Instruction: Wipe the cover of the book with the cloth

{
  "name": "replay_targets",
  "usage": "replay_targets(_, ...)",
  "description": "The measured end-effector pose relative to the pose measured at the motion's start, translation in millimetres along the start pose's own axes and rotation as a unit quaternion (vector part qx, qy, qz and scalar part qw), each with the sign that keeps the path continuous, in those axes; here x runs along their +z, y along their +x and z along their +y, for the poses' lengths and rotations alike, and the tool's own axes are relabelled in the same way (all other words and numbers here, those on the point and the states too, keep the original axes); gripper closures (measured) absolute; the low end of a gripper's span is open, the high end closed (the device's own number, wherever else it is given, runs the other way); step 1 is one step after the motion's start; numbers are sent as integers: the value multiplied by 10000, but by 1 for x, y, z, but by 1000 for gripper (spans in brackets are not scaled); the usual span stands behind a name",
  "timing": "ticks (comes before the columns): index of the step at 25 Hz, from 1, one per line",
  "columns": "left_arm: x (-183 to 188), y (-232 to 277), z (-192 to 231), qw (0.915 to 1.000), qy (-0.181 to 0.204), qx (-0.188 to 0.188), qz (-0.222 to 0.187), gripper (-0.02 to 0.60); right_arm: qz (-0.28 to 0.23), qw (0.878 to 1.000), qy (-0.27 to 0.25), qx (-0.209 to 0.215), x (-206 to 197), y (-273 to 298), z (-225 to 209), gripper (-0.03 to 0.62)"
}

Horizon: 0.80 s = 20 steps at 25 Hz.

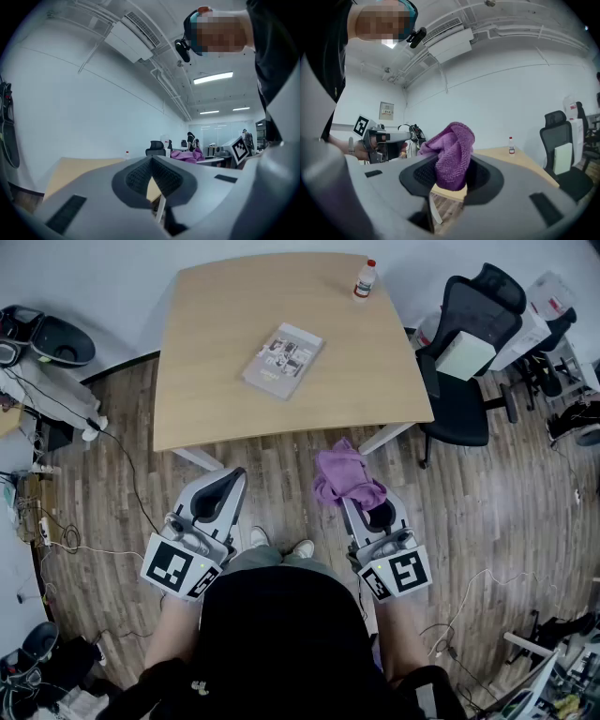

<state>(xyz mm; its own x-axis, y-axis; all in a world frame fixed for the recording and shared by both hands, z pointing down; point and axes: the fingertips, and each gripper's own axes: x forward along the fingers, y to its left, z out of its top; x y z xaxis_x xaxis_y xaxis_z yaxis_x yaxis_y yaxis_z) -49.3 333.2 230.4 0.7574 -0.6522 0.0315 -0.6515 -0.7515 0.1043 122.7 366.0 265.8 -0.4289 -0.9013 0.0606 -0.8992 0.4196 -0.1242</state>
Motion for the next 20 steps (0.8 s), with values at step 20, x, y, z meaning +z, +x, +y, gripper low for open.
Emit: replay_targets(20, -30, -45, 89, 9956, -832, -436, 78, 561, 240, 9983, -83, -527, 1, 60, 51, 433)
